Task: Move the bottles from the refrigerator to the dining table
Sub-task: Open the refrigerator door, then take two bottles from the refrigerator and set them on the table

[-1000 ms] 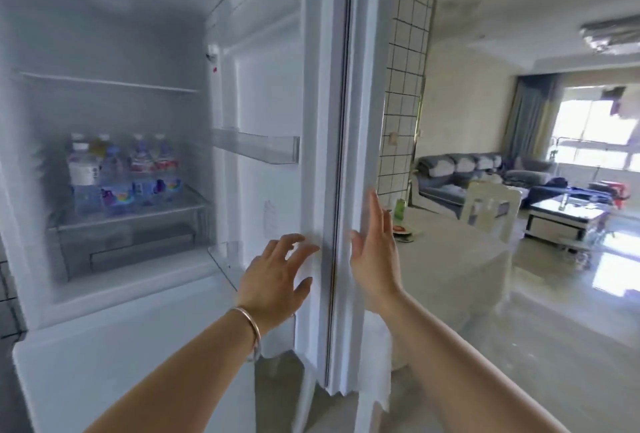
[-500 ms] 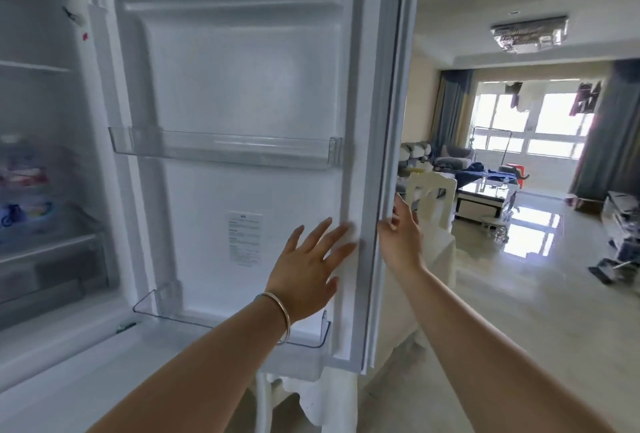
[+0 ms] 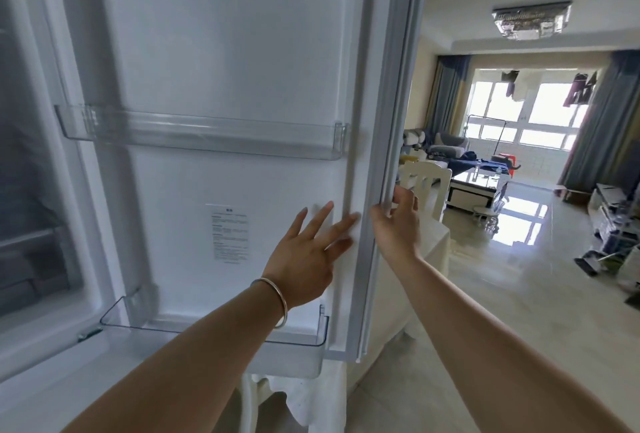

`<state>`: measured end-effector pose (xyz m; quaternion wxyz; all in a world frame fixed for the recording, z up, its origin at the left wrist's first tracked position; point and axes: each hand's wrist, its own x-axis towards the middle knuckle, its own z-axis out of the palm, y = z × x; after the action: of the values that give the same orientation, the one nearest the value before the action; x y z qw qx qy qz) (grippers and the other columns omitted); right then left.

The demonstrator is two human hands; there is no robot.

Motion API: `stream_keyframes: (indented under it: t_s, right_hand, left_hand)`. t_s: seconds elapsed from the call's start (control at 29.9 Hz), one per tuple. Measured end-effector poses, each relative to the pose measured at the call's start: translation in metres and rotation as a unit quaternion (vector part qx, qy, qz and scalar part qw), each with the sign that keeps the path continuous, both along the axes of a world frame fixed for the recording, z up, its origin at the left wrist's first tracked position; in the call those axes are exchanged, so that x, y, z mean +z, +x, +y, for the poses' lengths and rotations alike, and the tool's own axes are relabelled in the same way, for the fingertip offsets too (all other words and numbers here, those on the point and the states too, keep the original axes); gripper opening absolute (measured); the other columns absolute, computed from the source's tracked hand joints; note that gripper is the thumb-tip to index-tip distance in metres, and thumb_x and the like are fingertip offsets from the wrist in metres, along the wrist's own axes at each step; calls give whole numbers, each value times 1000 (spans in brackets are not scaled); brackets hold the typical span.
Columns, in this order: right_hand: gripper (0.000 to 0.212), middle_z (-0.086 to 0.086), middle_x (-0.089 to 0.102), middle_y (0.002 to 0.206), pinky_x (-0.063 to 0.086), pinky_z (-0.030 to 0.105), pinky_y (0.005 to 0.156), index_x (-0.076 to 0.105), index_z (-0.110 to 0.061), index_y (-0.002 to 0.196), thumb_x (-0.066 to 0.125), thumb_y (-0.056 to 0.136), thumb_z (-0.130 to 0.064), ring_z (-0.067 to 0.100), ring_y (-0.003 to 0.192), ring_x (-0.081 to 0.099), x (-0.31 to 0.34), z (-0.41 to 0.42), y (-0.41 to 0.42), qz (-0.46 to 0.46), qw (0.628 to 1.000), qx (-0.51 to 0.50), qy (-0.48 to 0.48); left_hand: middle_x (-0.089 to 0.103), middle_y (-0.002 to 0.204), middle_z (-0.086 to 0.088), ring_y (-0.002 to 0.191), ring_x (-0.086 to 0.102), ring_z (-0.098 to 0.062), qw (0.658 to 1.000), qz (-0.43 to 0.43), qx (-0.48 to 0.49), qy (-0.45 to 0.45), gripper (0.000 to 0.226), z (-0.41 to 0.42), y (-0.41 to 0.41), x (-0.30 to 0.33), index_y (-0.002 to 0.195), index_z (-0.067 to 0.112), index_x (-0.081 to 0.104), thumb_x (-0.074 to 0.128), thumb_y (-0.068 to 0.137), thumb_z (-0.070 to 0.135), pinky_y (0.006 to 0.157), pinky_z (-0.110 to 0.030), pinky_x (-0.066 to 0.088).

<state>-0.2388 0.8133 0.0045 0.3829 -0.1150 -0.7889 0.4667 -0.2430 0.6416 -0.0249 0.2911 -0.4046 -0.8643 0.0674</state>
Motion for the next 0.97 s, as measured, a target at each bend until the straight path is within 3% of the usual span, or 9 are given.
stream_keyframes:
  t_s: [0.07,0.13,0.23,0.3,0.37,0.47,0.64,0.8,0.97]
  right_hand:
    - [42,8,47,124,39,33,77,44,-13,125,54,85,-23,31,107,53,-1,-4,3,7,1000,-17,12]
    - [48,11,44,128,42,37,86,42,-11,129,55,85,-22,32,116,47,1,-13,8,15,999,-38,22]
    - [54,16,43,128,35,34,97,46,-7,129,53,76,-13,30,120,41,10,-35,23,145,985,-68,58]
    - [53,19,48,118,30,25,98,50,-7,121,49,69,-16,28,112,43,16,-57,32,249,961,-41,113]
    - [46,17,49,109,33,27,94,49,-13,114,51,68,-14,25,102,43,17,-84,35,301,940,11,161]
    - [37,4,44,106,36,32,85,48,-15,108,50,71,-12,24,96,44,8,-137,33,341,906,109,225]
    - [36,6,51,106,41,34,81,45,-16,109,48,73,-17,23,94,46,-22,-240,19,295,888,245,253]
    - [42,13,56,107,36,30,85,46,-14,113,50,71,-18,24,99,45,-41,-353,0,235,871,334,273]
    - [41,12,56,106,40,33,85,54,-9,112,51,73,-21,28,99,50,-51,-461,-29,183,879,365,246]
  left_hand:
    - [-29,149,14,136,-30,-21,1000,-9,-1,-12,54,-4,1,1,147,34,22,38,95,32,114,-45,-14]
    - [-25,151,15,140,-24,-21,1000,-15,-19,-10,56,-8,2,4,147,36,21,41,94,33,117,-44,-7]
    - [21,157,4,144,23,-28,995,23,-91,31,51,-24,9,6,137,32,45,52,87,28,113,-42,24]
    - [52,140,-2,127,51,-26,986,47,-110,115,39,-44,16,6,121,24,62,55,83,21,100,-38,43]
    - [66,119,-3,105,61,-21,972,73,-86,204,28,-70,26,8,104,20,69,57,79,14,80,-31,51]
    - [68,101,-2,87,60,-19,962,96,17,256,21,-122,36,5,92,20,69,61,74,11,64,-27,48]
    - [66,91,1,78,65,-22,933,52,202,292,20,-225,63,-10,86,21,70,61,70,13,58,-30,52]
    - [63,104,-2,95,62,-24,877,18,339,340,30,-337,76,-28,106,21,66,58,77,15,69,-32,49]
    - [57,116,-1,104,60,-23,831,13,392,394,35,-452,60,-34,115,22,59,59,80,19,76,-37,52]
